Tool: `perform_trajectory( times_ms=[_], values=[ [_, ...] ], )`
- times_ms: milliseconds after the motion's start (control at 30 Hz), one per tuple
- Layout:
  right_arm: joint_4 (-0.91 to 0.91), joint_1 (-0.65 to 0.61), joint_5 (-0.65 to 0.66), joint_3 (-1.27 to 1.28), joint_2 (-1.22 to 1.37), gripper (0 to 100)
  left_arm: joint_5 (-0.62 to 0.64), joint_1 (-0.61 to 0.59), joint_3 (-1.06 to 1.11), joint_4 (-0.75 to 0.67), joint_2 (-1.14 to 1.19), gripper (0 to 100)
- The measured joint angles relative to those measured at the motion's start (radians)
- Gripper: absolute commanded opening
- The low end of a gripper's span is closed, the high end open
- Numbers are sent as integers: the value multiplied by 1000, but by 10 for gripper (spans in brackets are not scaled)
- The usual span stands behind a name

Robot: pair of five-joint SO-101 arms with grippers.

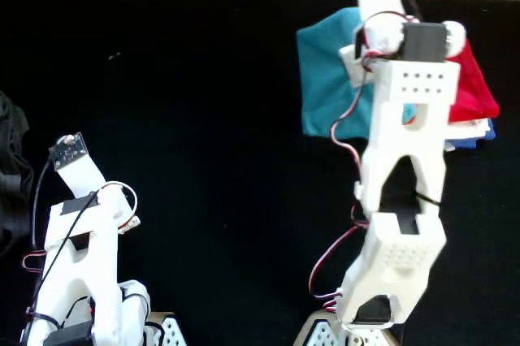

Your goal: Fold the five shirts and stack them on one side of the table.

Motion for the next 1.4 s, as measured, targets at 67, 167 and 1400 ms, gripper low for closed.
perform_trajectory(
  times_ms=[67,167,1400],
  values=[
    [0,12,17,0,-29,5,0,0,0,0,0,13],
    [0,43,46,0,-51,5,0,0,0,0,0,13],
    [-216,356,324,-77,209,6,0,0,2,0,0,11]
  ],
)
